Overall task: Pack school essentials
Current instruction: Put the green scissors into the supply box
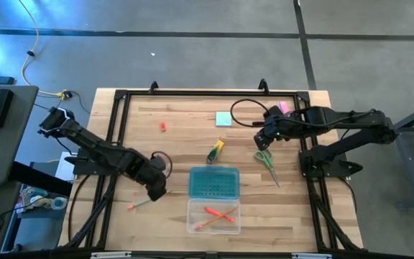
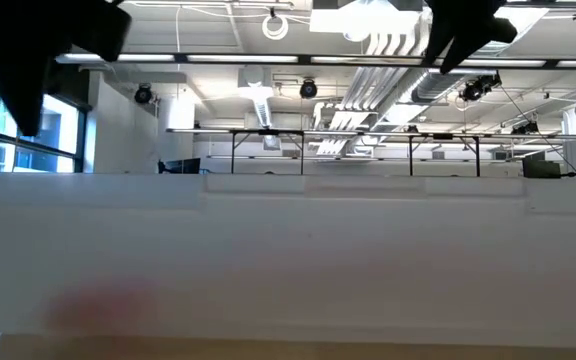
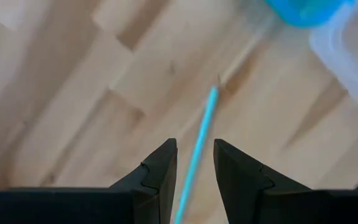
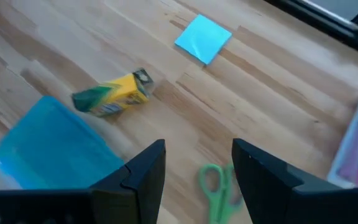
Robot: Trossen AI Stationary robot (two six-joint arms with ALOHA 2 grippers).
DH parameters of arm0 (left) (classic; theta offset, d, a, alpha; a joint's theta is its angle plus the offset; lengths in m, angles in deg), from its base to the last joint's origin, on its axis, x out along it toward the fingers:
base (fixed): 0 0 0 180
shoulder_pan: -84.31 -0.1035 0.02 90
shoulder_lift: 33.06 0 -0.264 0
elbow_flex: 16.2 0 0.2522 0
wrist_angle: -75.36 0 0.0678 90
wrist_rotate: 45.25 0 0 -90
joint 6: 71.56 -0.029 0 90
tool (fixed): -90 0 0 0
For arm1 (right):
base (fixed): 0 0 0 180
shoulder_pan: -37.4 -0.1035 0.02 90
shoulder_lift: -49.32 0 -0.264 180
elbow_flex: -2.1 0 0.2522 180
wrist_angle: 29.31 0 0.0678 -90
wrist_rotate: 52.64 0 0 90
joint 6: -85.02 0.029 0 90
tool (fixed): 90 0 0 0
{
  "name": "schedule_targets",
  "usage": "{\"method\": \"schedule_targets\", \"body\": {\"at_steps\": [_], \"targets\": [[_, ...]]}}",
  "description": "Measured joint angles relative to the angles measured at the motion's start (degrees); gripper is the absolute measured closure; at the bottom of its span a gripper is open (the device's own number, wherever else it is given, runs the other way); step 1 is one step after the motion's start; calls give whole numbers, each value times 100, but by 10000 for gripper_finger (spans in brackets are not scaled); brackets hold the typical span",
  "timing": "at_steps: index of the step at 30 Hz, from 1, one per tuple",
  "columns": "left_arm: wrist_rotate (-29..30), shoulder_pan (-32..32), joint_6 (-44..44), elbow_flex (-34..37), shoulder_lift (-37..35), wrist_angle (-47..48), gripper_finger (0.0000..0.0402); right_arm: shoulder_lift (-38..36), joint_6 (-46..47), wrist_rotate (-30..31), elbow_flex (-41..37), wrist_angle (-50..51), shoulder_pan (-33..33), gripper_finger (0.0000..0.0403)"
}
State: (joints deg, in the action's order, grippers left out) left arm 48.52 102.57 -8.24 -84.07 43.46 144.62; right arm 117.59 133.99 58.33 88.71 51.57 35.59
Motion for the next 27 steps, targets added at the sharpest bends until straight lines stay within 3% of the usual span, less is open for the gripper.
{"method": "schedule_targets", "body": {"at_steps": [5, 11, 17, 27], "targets": [[255, -671, -266, 0, 1, -10, 306, -2, -55, -212, -402, 256, 99, 226], [-10, -1366, -765, 0, -8, -10, 306, 2, 69, -653, -1085, 211, 291, 226], [-6, -1992, -1109, 0, -12, -10, 306, 2, 194, -1193, -1667, -204, 399, 226], [186, -2677, -1254, 0, -12, -53, 306, 2, 403, -1369, -2476, -983, 409, 226]]}}
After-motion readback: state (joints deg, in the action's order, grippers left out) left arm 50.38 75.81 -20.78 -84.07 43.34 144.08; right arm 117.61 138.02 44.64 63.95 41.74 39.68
